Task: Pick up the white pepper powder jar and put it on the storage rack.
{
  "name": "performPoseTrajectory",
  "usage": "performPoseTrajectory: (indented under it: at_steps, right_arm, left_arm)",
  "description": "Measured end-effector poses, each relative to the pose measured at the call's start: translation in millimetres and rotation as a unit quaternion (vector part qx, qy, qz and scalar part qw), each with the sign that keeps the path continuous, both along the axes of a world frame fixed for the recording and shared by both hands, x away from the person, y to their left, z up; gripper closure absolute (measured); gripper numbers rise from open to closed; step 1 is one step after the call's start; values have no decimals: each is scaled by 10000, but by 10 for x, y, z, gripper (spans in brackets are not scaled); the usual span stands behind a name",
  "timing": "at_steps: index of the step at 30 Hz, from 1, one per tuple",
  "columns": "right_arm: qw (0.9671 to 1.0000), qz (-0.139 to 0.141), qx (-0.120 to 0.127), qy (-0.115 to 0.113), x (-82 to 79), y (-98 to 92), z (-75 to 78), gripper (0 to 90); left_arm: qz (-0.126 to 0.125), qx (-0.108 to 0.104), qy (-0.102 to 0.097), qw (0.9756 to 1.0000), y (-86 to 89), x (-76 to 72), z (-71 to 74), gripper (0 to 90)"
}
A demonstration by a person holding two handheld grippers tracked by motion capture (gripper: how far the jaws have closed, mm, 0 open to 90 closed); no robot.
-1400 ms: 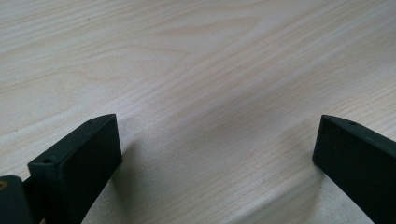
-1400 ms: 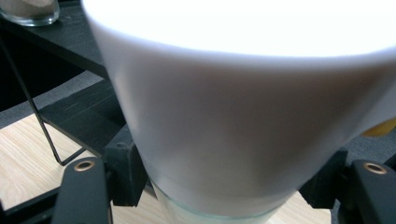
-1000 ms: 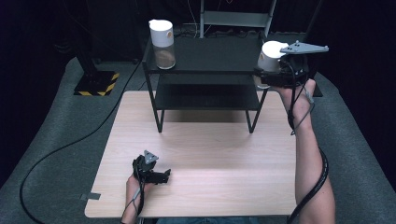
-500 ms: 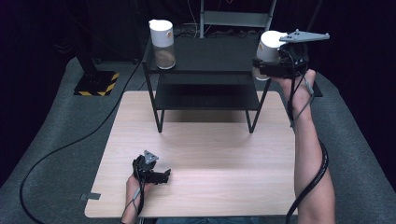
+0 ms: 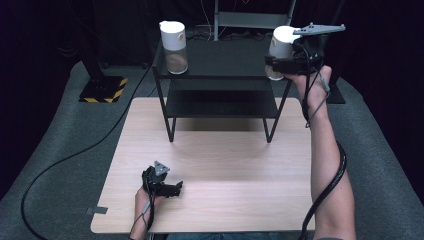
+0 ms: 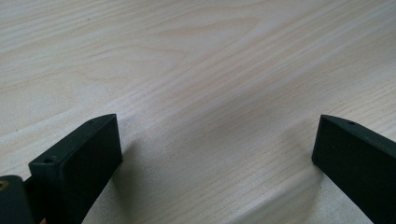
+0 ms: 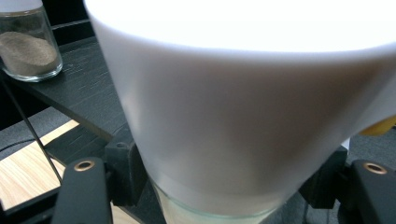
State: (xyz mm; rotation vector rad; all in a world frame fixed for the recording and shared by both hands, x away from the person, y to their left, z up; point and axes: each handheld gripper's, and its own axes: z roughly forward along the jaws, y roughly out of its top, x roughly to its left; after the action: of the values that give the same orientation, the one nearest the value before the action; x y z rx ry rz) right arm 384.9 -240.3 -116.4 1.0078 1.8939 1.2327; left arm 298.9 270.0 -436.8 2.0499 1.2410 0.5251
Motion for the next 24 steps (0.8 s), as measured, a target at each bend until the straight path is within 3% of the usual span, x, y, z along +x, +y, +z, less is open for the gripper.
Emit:
performPoseTrajectory:
  at_steps: [24]
  right_arm:
    - [9993,26,-76,359,418,310,101,302]
  left_arm:
    - [13,-2,0,10000,1,-2,1,15]
